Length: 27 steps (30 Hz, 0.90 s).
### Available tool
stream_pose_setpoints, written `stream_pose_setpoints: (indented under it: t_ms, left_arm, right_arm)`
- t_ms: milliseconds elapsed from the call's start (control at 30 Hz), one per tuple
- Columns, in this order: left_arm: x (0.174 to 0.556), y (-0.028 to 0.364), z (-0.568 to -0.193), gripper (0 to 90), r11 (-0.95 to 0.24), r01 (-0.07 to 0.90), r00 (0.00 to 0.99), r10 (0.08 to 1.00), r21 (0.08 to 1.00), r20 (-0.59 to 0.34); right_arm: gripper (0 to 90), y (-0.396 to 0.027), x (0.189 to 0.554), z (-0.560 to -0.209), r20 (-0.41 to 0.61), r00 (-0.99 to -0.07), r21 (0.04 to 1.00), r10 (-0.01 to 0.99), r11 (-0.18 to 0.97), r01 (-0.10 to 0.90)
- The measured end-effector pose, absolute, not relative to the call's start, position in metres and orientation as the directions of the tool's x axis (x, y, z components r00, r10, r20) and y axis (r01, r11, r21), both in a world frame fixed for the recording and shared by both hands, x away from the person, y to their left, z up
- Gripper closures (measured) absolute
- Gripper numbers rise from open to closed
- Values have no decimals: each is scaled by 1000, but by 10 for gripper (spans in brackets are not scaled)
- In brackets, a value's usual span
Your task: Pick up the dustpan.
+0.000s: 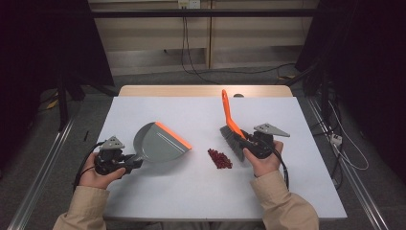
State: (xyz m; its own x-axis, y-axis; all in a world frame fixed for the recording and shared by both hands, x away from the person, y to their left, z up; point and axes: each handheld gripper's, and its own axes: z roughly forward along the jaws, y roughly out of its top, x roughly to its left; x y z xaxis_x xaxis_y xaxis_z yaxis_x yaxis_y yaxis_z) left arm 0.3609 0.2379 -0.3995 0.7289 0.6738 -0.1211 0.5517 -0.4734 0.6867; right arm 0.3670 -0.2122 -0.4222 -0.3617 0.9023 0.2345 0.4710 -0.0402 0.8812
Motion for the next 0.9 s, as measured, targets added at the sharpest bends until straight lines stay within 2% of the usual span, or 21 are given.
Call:
stream_pose_setpoints:
  t_ms: [167, 400, 900]
  left_arm:
    - [352, 225, -398, 630, -538, 491, 809, 573, 685, -130]
    - [346, 193, -406, 630, -597, 439, 869, 473, 672, -148]
    - [348, 170, -423, 628, -664, 406, 900, 412, 628, -146]
  right_arm:
    - [711, -213, 368, -423, 228, -359, 882, 905, -36, 470]
    - [711, -213, 369, -424, 194, -360, 882, 912, -1, 471]
    - [711, -209, 368, -430, 132, -373, 867, 918, 76, 493]
